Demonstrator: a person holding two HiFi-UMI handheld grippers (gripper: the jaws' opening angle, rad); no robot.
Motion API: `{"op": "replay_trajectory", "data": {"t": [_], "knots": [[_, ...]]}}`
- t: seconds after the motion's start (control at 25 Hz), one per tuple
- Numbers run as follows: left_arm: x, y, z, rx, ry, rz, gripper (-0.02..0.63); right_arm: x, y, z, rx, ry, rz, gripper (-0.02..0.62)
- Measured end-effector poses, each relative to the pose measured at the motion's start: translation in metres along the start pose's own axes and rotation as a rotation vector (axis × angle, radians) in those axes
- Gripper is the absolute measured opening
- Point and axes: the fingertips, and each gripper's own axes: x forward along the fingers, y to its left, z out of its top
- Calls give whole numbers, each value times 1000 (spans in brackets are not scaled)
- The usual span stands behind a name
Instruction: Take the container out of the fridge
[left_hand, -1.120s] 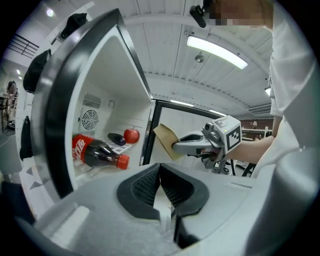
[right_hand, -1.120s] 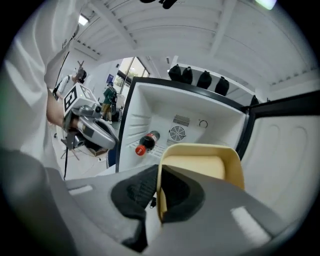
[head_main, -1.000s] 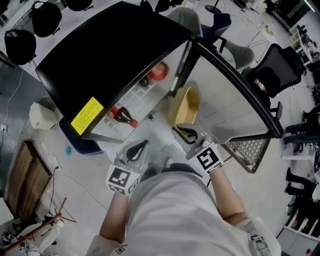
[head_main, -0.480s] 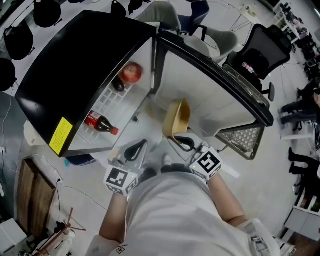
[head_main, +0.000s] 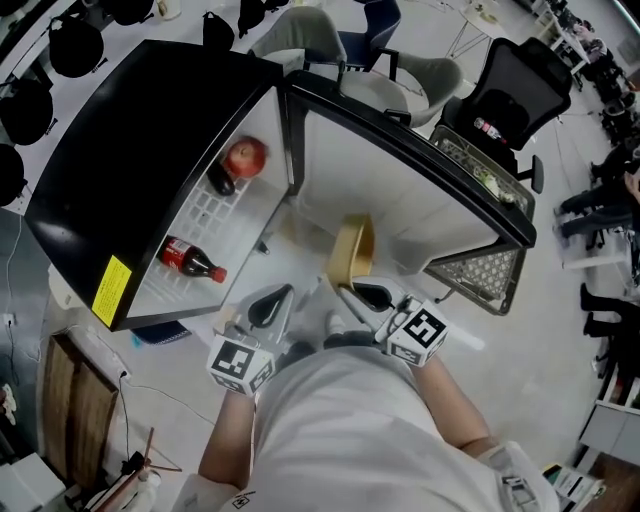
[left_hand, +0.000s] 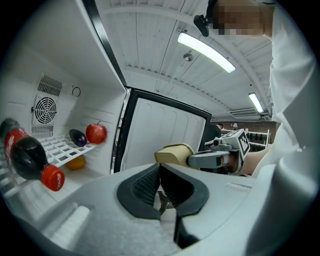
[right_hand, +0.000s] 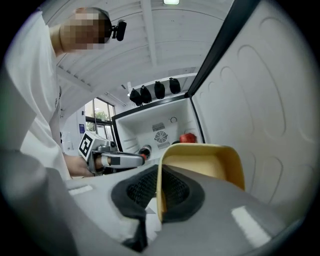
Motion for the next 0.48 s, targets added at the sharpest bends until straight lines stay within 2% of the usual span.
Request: {"op": "replay_trajectory", "data": {"t": [0.48], "knots": [[-2, -1, 0, 0, 0, -3, 11, 0, -1, 5, 64, -47, 5, 12]]}}
